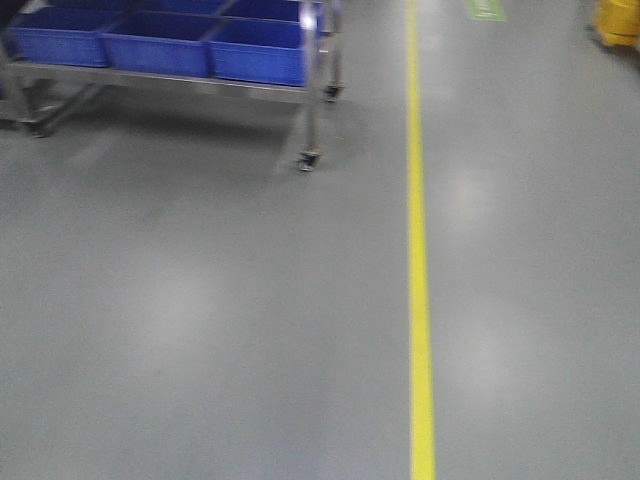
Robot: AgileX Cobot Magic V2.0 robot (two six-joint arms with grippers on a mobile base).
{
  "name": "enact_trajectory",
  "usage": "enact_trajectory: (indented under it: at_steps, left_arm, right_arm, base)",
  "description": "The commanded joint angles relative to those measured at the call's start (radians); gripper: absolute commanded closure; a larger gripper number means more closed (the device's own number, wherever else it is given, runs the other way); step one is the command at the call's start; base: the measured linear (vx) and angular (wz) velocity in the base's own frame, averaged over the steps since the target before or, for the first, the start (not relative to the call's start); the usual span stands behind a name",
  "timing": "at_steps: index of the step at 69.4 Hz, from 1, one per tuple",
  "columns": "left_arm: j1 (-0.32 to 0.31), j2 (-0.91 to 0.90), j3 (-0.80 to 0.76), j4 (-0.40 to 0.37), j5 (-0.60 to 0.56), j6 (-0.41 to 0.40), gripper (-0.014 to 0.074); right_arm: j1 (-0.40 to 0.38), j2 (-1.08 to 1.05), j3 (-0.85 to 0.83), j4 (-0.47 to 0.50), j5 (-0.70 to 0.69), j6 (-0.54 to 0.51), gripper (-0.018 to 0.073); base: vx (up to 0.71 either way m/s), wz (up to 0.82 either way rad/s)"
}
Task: Move and align brake pads A on conveyor
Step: 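Turn toward the stainless steel table with blue bins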
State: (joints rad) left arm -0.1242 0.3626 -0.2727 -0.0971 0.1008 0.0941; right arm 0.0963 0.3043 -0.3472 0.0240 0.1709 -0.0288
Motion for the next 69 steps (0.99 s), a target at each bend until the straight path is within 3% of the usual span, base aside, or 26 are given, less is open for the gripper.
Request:
enact_trajectory:
  at_steps: [1,69]
  left_arm:
    - [-0.005,0.007,-0.025,-0.002,-0.082,0.0,0.0132]
    - [-0.005,0.007,-0.025,-0.002,-0.082,0.0,0.0132]
  right_arm:
    - [-0.003,0.011,-0.027,-0.003,-0.074,-0.002,0.0096]
    - [-0.003,0.011,-0.027,-0.003,-0.072,-0.002,0.0096]
  base:
    - [0.36,0.76]
    - [0.23,0.89]
